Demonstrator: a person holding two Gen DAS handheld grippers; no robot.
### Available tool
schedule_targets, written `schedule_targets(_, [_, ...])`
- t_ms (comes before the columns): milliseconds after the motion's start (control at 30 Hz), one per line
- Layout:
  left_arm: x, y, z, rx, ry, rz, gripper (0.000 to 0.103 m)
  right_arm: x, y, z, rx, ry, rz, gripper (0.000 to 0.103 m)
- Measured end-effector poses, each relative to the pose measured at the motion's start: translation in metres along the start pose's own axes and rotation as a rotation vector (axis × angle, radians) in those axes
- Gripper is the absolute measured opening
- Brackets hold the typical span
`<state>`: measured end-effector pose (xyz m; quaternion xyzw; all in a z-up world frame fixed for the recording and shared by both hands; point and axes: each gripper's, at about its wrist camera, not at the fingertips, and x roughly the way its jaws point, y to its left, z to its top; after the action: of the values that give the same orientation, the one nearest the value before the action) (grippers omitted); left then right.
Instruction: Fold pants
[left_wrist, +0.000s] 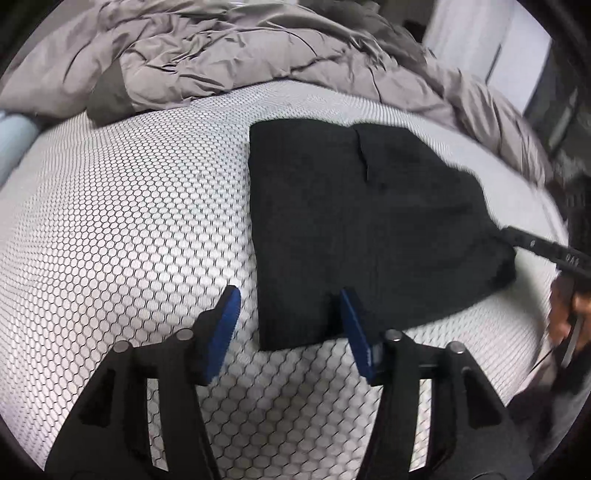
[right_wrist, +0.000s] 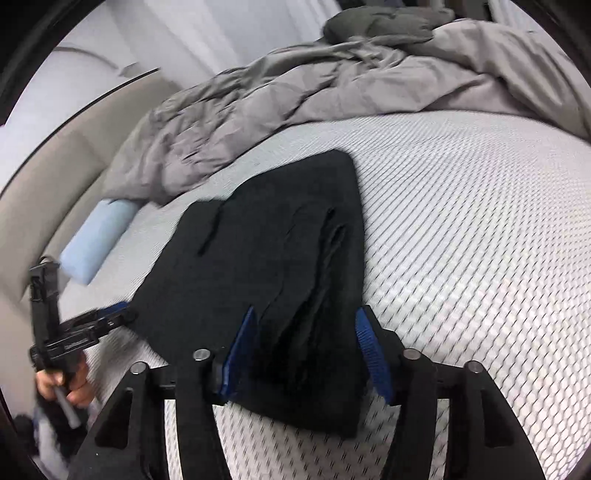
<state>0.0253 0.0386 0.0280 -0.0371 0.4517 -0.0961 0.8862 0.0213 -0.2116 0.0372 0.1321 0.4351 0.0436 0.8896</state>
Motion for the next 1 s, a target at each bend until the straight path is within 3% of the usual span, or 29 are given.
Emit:
schedule_targets(67, [0.003,0.006,-0.008,-0.017,0.028,0.008,0.066,0.014,0.003,-0.007,-0.065,0.060,-0.053,0.072])
schedule_targets(133, [-0.004,0.013,-0.018,-0.024,0.033,0.002,0.069,0.024,-0.003,-0.016,-0.086,0.101,-0.095,0.072])
schedule_targets(167, [-0.008,0.014,-0.019,-0.017,0.033,0.018,0.069,0.020,-0.009,-0.018,-0.065,0.093,-0.078,0.072])
schedule_targets(300, [-0.028,0.015,-0.020,-0.024,-0.039,0.094,0.069,-0.005,-0.017,-0.018,-0.019,0.041,-0.172,0.074])
schedule_targets(367, [-0.045,0.007,-0.022,-0.021,-0.117,0.096,0.069,-0.022,-0.016,-0.020,0.021,0.010,-0.150,0.077])
schedule_targets(433, [-0.058,-0.003,-0.028,-0.020,-0.166,0.105,0.078,-0.040,-0.006,-0.020,0.007,-0.061,-0.118,0.098])
schedule_targets(467, [-0.063,-0.008,-0.032,-0.024,-0.194,0.104,0.081,-0.049,-0.001,-0.022,-0.013,-0.098,-0.110,0.101])
schedule_targets(533, [-0.076,-0.019,-0.041,-0.053,-0.266,0.078,0.084,-0.068,0.013,-0.030,-0.071,-0.193,-0.091,0.103])
schedule_targets(600, [-0.086,-0.029,-0.047,-0.069,-0.328,0.050,0.100,-0.078,0.024,-0.036,-0.106,-0.238,-0.058,0.103])
schedule_targets(633, [-0.090,-0.037,-0.050,-0.063,-0.359,0.059,0.102,-0.082,0.033,-0.041,-0.132,-0.260,-0.033,0.103])
schedule_targets(733, [-0.093,-0.059,-0.048,0.007,-0.421,0.078,0.102,-0.085,0.054,-0.049,-0.200,-0.283,0.002,0.103])
schedule_targets(833, [-0.088,-0.073,-0.044,0.030,-0.432,0.111,0.102,-0.084,0.074,-0.053,-0.256,-0.323,-0.010,0.103])
schedule_targets(1000, [-0.078,-0.072,-0.035,-0.032,-0.407,0.078,0.102,-0.076,0.087,-0.052,-0.250,-0.339,-0.016,0.103])
